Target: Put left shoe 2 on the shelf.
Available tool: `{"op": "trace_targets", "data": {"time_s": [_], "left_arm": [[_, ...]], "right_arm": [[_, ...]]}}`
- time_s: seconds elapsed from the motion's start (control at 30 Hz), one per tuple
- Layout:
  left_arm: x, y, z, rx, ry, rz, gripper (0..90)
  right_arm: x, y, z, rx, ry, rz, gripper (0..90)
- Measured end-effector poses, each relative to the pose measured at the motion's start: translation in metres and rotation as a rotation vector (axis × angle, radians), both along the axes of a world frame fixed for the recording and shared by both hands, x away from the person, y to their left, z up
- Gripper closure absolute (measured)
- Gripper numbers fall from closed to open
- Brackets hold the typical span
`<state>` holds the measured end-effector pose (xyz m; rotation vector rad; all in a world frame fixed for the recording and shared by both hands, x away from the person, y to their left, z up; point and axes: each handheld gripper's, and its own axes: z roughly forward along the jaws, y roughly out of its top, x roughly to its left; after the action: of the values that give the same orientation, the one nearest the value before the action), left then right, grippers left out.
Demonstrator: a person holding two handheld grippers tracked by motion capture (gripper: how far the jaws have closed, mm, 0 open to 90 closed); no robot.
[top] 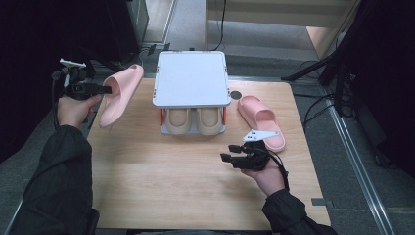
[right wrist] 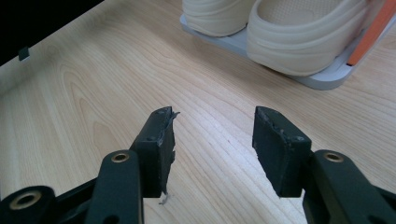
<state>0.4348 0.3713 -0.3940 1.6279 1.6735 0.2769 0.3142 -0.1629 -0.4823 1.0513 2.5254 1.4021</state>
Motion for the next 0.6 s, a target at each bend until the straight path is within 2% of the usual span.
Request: {"op": "trace_targets", "data": {"time_s": [0.3,0.4,0.43,0.6], "left_arm": [[0.012,-0.023,0.041,0.035,-0.021,-0.018,80.4],[0.019,-0.035,0.051,0.039,-0.026,-0.023,80.2],[0.019,-0.035,0.051,0.039,-0.026,-0.023,80.3],[0.028,-0.057,0.061,0.034,-0.033,-0.044,80.2]], "right_arm": [[0.002,0.005,0.002,0.001,-0.007,0.022,49.4],[0.003,0.006,0.002,-0.004,-0.005,0.027,49.4],[0.003,0.006,0.002,-0.004,-0.005,0.027,49.4],[0.002,0.008,0.003,-0.007,-0.014,0.033,49.4]]}}
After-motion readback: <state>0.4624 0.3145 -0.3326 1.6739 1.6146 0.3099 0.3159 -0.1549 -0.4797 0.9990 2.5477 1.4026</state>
